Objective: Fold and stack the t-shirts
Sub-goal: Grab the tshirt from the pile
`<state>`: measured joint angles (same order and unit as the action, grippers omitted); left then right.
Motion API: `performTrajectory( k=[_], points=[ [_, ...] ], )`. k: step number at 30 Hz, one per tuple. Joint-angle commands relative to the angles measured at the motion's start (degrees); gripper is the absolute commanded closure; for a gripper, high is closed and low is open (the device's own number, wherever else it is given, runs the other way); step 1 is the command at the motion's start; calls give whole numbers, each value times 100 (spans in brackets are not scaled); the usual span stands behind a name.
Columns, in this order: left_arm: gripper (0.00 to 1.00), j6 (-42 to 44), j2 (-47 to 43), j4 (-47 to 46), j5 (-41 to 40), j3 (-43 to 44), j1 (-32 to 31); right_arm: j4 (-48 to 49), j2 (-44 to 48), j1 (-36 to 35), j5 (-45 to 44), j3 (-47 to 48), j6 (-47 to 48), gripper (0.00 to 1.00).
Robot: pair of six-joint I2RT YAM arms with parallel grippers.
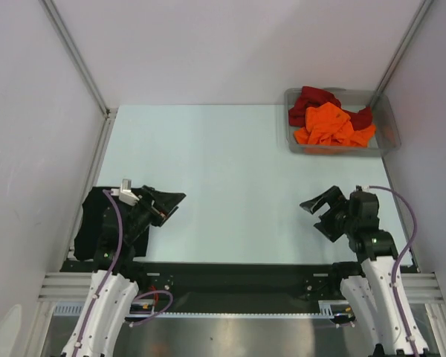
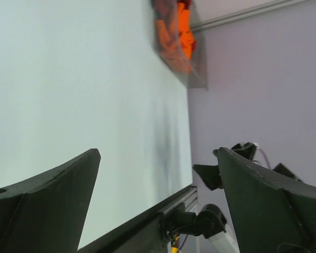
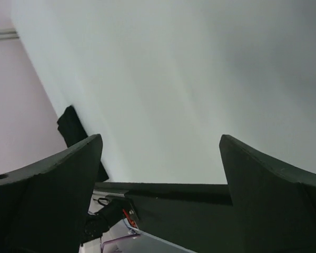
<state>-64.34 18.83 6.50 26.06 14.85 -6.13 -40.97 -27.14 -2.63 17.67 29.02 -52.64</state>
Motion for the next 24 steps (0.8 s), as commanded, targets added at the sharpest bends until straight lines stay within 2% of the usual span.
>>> performTrajectory(
  k=[1,5,11,13,17,19,24],
  points=[
    [0,727,348,790,-250,430,50,-210,-826,26,-966,717,289,0],
    [0,1519,1015,1668,-575,1149,42,228,-1899,70,-1494,1498,823,0],
    [0,1608,1007,2537,-1349,1694,59,791,-3797,219,-2162,2915,1563,0],
    [0,1696,1035,2803,-1385,1871,59,801,-4585,473,-2452,3723,1669,2],
    [0,2635,1035,2094,-393,2012,68,827,-5869,536,-3390,5085,2161,3],
    [0,2935,1105,1961,-217,2100,68,976,-6293,580,-3507,5673,2538,3],
    [2,3339,1342,1600,310,2382,77,1285,-8068,659,-3561,7036,3023,6]
  ],
)
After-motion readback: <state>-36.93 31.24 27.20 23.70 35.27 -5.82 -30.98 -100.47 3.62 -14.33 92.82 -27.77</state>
